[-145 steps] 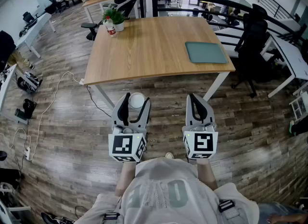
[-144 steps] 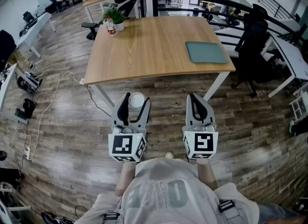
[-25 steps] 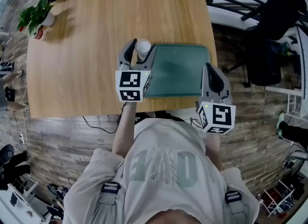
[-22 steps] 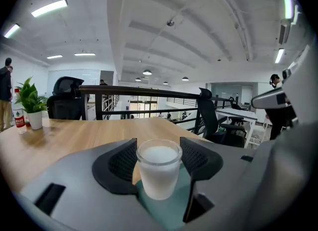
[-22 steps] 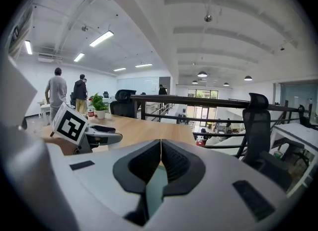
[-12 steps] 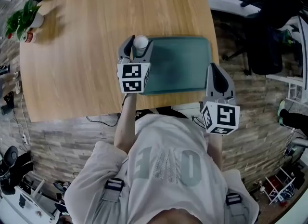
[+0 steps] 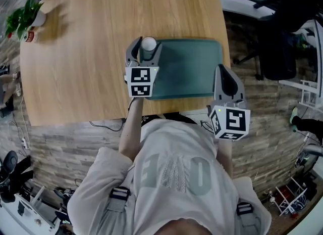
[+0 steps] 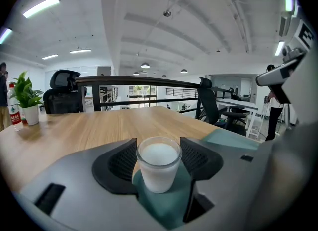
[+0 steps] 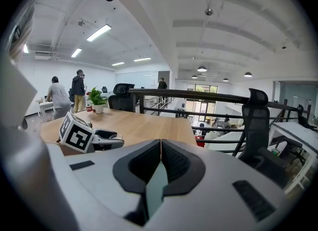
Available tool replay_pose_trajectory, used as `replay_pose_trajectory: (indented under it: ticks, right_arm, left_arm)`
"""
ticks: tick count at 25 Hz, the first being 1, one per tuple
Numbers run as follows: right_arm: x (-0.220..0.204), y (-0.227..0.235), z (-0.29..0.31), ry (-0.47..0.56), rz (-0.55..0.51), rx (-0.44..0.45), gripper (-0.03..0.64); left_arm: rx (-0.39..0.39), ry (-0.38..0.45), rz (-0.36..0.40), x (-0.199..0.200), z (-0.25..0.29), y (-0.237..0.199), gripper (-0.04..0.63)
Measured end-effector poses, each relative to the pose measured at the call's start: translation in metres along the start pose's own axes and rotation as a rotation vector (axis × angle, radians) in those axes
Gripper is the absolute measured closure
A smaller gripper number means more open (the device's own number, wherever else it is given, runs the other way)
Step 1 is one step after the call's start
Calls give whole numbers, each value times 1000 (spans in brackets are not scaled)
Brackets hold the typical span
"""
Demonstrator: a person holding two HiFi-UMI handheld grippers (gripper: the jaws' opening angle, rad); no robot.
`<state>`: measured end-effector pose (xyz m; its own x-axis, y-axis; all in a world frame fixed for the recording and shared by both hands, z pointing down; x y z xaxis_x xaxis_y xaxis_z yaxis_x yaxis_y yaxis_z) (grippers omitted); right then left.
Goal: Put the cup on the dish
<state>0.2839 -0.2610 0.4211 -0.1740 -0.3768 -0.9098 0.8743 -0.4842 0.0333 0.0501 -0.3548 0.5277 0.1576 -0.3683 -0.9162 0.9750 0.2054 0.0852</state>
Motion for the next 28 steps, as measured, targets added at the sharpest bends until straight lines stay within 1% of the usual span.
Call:
replay_pose_trajectory:
  ticks: [7, 11, 13, 15, 17, 19, 22, 24, 26, 28]
  right_arm:
    - [3, -2, 2, 15, -11, 8, 598]
    - [10, 0, 0, 43, -17, 11, 598]
    - [16, 0, -1, 65, -27, 19, 598]
    - [23, 0, -1, 90, -40, 28, 598]
    - [35, -1, 0, 129, -53, 36, 597]
    - [52, -5, 2, 183, -69, 47, 597]
    - [83, -11, 5, 279, -116, 74, 597]
    - [105, -16, 6, 349, -146, 93, 598]
    - [123, -23, 6, 408, -167, 111, 598]
    - [137, -31, 8, 453, -177, 127, 598]
  left_arm:
    - [16, 6, -22, -2, 0, -2, 321]
    - [4, 27, -89, 4, 0, -2, 321]
    - [12, 50, -81, 13, -4, -1, 321]
    - [26, 83, -53, 26, -11, -1, 321]
    - [30, 125, -25, 43, -22, -2, 321]
    - [31, 180, -13, 63, -36, -5, 321]
    - [50, 288, -1, 100, -61, -13, 321]
    - [58, 365, 27, 130, -81, -16, 322]
    - [45, 429, 53, 156, -102, -15, 322]
    - [33, 492, 49, 176, -125, -17, 322]
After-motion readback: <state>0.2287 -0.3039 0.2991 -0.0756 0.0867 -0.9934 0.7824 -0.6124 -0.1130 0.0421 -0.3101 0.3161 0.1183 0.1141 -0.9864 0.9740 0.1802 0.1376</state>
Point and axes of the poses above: the fingertips, and each gripper's own axes: z forward along the fingers, y to its right, x out of its top, the point moved 6 cm from there along -z, backward along the fingers, and after that the axes turned 13 degrees about x, right-handed, at the moved point
